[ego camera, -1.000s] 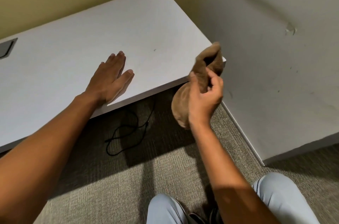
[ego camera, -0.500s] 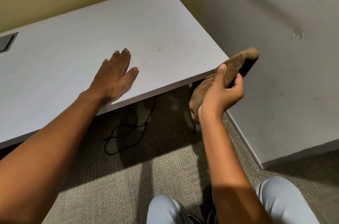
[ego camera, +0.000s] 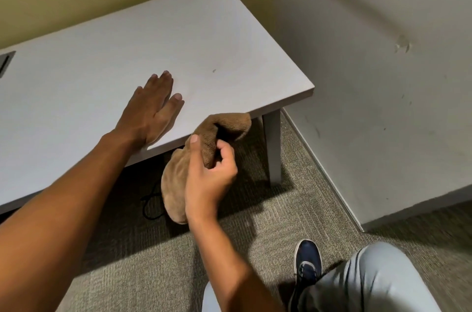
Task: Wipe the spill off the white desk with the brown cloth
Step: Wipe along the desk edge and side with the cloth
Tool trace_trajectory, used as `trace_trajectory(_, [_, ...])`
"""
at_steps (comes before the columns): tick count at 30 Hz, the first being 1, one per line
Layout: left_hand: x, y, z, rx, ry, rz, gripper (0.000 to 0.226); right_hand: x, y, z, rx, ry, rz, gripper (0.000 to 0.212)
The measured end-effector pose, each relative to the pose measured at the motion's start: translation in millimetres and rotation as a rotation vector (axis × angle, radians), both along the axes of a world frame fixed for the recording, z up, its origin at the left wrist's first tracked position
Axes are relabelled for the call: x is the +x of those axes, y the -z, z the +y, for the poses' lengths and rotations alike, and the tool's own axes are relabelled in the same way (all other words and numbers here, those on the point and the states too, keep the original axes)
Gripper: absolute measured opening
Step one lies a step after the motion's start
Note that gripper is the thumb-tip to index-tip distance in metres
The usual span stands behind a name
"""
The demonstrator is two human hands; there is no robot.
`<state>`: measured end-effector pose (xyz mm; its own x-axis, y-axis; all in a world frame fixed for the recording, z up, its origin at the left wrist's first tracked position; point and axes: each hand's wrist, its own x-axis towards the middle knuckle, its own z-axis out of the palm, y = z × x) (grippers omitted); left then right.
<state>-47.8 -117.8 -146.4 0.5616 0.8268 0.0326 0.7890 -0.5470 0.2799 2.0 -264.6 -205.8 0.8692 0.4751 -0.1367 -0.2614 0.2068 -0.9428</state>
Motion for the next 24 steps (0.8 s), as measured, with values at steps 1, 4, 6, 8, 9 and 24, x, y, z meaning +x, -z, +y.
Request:
trace_trajectory(1, [-0.1,0.3,0.4,0.0,-0.002,0.0,0.081,4.7,1.7,-0.3,-0.005,-0.024,-0.006,0.029])
trace_trajectory(4, [-2.3,2.0,1.6,0.006,-0.009,0.01,0.081,18.0,2.2,-1.3,0.013,-0.018,0.024,0.035])
trace_trajectory(6, [-2.5,1.8,1.8,0.003,-0.022,0.014,0.081,29.5,-3.5,-1.8,0.02,0.029,0.087,0.038])
trace_trajectory(8, [-2.2,1.0,1.1,-0.003,-0.027,0.02,0.082,51.8,-9.2,-1.5,0.039,0.091,0.169,0.03])
trace_trajectory(9, [-2.1,0.8,0.7,-0.003,-0.024,0.024,0.082,69.4,-10.7,-0.6,0.049,0.139,0.201,0.025])
trace_trajectory(24, [-2.8,2.6,-0.1,-0.026,-0.036,0.077,0.074,174.4,7.0,-10.4,0.063,0.237,-0.058,0.03])
